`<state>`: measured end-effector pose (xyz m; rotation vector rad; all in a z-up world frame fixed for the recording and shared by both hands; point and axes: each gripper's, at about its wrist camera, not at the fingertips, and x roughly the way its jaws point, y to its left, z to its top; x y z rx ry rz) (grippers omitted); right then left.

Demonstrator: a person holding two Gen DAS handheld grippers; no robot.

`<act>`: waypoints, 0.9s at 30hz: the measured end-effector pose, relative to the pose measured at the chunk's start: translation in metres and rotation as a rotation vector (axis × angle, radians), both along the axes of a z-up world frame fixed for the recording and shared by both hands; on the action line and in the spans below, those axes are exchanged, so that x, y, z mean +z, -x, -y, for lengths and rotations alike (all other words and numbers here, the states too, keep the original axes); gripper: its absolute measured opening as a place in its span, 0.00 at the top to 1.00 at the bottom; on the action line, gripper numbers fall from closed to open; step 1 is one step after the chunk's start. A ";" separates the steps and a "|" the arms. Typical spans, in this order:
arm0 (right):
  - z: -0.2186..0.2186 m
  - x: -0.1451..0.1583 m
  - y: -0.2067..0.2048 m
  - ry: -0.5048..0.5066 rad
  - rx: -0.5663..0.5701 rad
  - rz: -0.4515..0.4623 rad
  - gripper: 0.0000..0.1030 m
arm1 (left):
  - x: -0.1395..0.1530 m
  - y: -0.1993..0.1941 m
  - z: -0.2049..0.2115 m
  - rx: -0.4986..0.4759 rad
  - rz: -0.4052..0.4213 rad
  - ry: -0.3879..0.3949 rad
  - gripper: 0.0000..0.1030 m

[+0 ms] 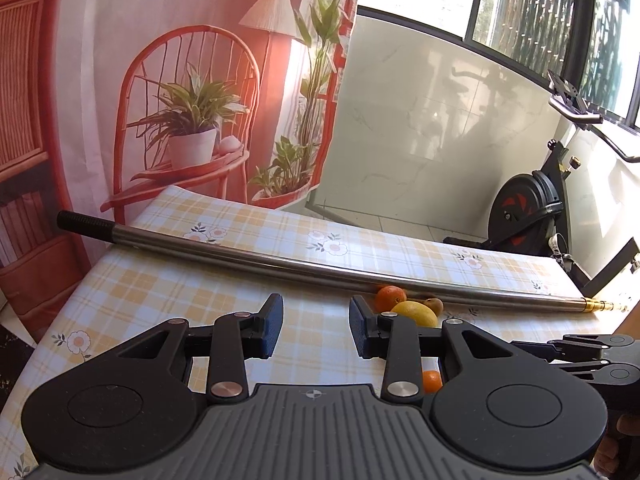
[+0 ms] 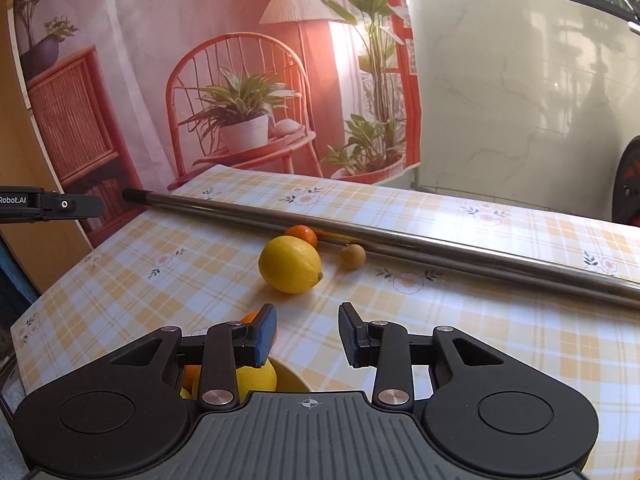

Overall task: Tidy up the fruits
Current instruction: 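Grasp a tangerine with the right tool while the left tool grasps a yellow lemon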

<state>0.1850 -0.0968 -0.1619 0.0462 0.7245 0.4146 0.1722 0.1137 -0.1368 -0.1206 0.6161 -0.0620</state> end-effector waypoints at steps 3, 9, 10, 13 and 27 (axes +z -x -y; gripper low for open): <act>-0.012 -0.005 -0.018 0.000 0.014 -0.046 0.68 | -0.005 -0.002 -0.001 -0.004 -0.010 0.002 0.63; -0.036 -0.020 -0.043 -0.016 0.016 -0.142 0.68 | -0.019 -0.010 -0.003 -0.004 -0.048 0.014 0.63; -0.039 -0.023 -0.047 -0.021 0.014 -0.157 0.68 | -0.020 -0.012 -0.004 -0.005 -0.053 0.015 0.63; -0.047 -0.030 -0.056 -0.038 0.003 -0.205 0.68 | -0.025 -0.016 -0.004 -0.008 -0.063 0.016 0.63; -0.063 -0.050 -0.070 -0.041 -0.002 -0.351 0.65 | -0.035 -0.032 0.000 -0.028 -0.100 0.023 0.63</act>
